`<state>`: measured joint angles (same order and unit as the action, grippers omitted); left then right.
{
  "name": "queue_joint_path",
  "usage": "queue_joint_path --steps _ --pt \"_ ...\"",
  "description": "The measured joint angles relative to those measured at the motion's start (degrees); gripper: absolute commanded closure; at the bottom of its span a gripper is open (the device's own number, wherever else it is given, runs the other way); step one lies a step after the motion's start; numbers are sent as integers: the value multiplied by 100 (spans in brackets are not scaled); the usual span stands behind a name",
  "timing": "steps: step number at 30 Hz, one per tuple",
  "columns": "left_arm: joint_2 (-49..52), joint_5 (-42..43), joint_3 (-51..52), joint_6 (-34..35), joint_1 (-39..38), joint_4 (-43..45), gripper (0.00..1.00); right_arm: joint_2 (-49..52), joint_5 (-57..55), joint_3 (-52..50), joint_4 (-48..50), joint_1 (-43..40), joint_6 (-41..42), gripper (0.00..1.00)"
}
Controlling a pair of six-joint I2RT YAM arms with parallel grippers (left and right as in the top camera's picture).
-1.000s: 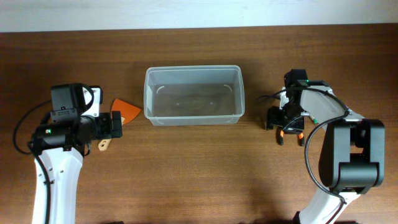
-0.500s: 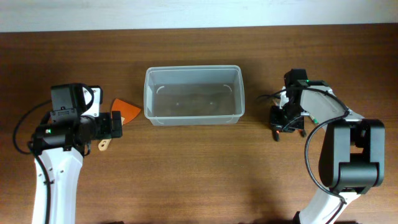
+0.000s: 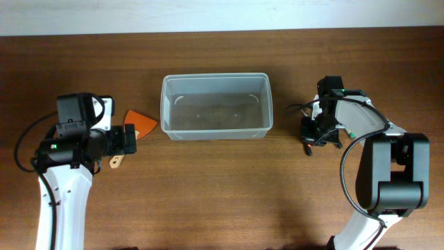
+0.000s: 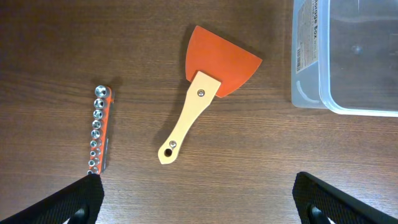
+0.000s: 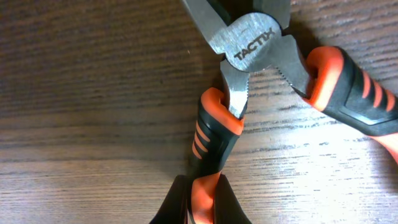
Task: Pack container
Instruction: 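Lower the right gripper and grasp the orange-black long-nose pliers, then carry the pliers into the clear container and release them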
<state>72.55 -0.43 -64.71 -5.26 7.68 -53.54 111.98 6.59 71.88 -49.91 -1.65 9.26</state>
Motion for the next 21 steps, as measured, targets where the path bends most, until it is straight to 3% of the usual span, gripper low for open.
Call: queue_joint_path --steps 11,21 --pt "0 0 0 0 0 0 1 -2 -208 382 -374 0 0 96" --pt "0 0 0 0 0 2 1 -238 -470 1797 -1185 118 -247 96"
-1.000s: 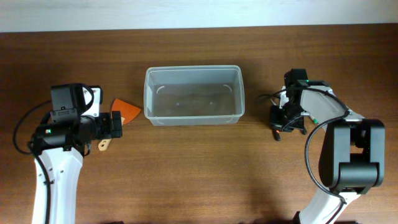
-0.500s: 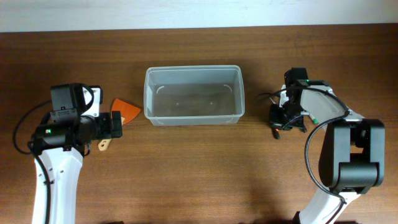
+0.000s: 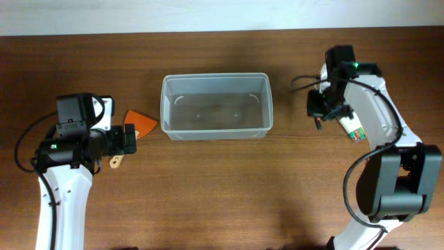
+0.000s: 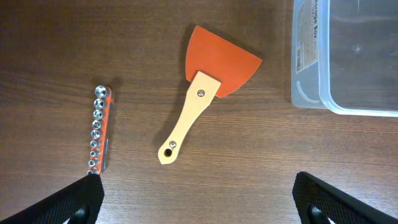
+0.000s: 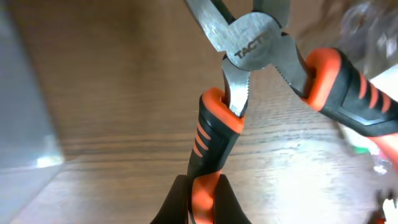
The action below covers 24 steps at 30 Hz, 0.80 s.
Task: Pack container
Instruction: 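Carry the pliers into the clear container and release them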
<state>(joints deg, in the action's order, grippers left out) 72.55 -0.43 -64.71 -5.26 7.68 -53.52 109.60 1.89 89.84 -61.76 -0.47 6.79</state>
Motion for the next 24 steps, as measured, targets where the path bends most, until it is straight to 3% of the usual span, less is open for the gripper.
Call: queue_joint_path --steps 10,18,24 --pt "0 0 0 0 0 2 1 -28 -98 1665 -859 1467 -1290 96" --pt "0 0 0 0 0 2 1 -37 -7 1679 -946 2686 -2881 96" --pt "0 0 0 0 0 2 1 380 374 1665 -330 2754 -3685 96"
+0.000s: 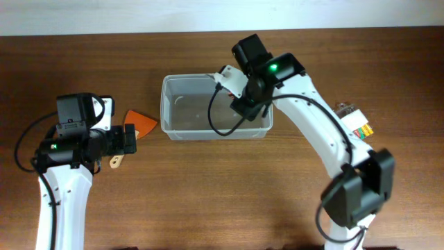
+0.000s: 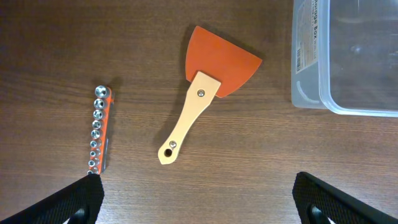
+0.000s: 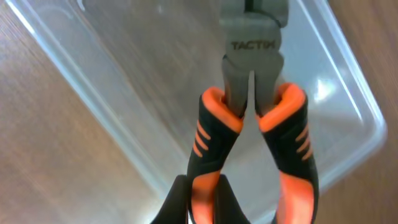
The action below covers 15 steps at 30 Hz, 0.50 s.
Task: Pack container
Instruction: 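Carry the pliers into the clear container and release them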
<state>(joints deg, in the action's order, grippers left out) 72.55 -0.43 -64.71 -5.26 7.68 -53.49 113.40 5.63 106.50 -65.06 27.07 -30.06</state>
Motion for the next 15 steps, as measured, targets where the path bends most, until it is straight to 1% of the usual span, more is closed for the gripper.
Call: queue_joint_path --steps 5,13,14,15 --pt "0 0 0 0 0 0 1 699 470 -7 243 -7 -483 96" --pt "0 0 0 0 0 0 1 1591 634 -44 251 -7 -645 96" --pt "0 0 0 0 0 0 1 1650 638 -55 232 -7 -643 92" --pt "0 0 0 0 0 2 1 1657 656 -61 201 -7 -638 84"
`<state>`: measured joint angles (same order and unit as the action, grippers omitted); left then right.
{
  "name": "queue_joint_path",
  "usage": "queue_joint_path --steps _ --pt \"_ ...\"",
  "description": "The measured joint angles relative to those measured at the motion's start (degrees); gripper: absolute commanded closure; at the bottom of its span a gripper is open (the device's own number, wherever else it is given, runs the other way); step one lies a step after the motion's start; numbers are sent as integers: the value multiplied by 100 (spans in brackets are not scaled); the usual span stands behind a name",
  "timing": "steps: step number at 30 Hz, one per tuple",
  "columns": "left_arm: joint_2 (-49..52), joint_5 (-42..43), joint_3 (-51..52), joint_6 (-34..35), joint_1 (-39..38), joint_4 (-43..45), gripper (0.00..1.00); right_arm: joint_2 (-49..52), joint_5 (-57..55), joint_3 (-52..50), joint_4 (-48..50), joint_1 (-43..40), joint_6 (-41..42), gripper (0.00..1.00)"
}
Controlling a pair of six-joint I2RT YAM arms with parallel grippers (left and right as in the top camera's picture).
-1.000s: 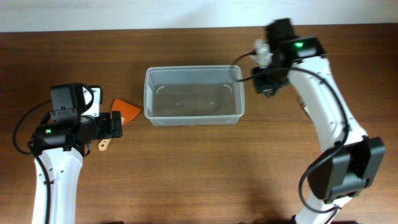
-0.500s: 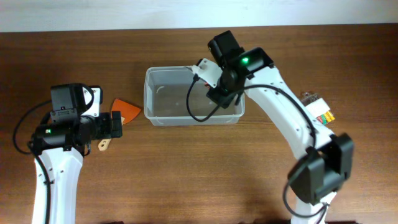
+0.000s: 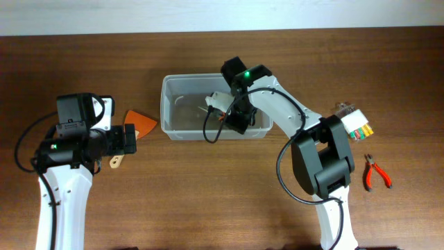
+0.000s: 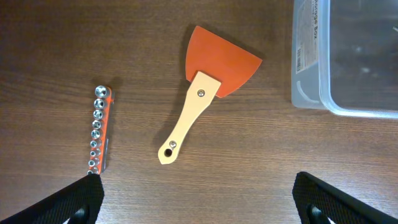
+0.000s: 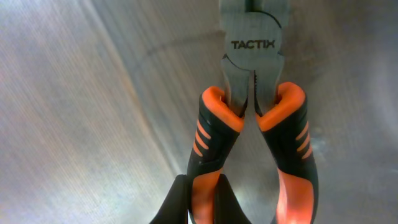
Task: Pack container
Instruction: 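Carry the pliers into the clear container and release them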
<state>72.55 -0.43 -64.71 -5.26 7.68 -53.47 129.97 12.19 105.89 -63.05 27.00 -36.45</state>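
Observation:
The clear plastic container [image 3: 182, 111] stands at the table's middle. My right gripper [image 3: 232, 119] is down inside it, shut on the left handle of the orange-and-black TACTIX pliers [image 5: 252, 106]. The pliers' handles lie close together over the container's floor [image 5: 81, 118], and the right gripper [image 5: 202, 190] pinches one handle. My left gripper [image 4: 198, 202] hangs open over bare table at the left. Ahead of it lie an orange scraper with a wooden handle [image 4: 208, 87] and a socket rail [image 4: 99, 137]. The container's end wall [image 4: 308, 56] shows in the left wrist view.
On the right of the table lie a small red-handled pair of pliers [image 3: 377, 171] and a pack with coloured pieces [image 3: 354, 121]. The scraper [image 3: 141, 121] sits just left of the container, partly under the left arm [image 3: 76, 139].
My right gripper, then over the container's rim with the pliers, is now lower, inside the container close to its floor. The left arm, scraper and socket rail have not moved.
My right gripper was shut on one handle of the spread pliers on the table at the right. Then it held them in the air just right of the container. Then it was over the container's edge with the handles together, and now it is inside.

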Motion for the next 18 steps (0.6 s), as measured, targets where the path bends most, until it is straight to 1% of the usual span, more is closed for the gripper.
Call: queue_joint_path --steps 1,2,3,8,11,15,17,18 --pt "0 0 0 0 0 0 1 0 2 -2 15 0 -7 60" --pt "0 0 0 0 0 0 1 0 2 2 44 0 24 42" --pt "0 0 0 0 0 0 1 0 -4 2 74 0 9 35" --pt "0 0 0 0 0 -2 1 -4 -37 2 61 -7 63 33" --pt "0 0 0 0 0 0 1 -15 -173 149 -131 -15 236 33" --pt "0 0 0 0 0 4 1 -273 -527 710 -444 -66 614 33" --pt "0 0 0 0 0 20 1 -619 -774 1180 -625 -168 925 32" --pt "0 0 0 0 0 24 1 -796 -885 1379 -708 -238 1062 27"
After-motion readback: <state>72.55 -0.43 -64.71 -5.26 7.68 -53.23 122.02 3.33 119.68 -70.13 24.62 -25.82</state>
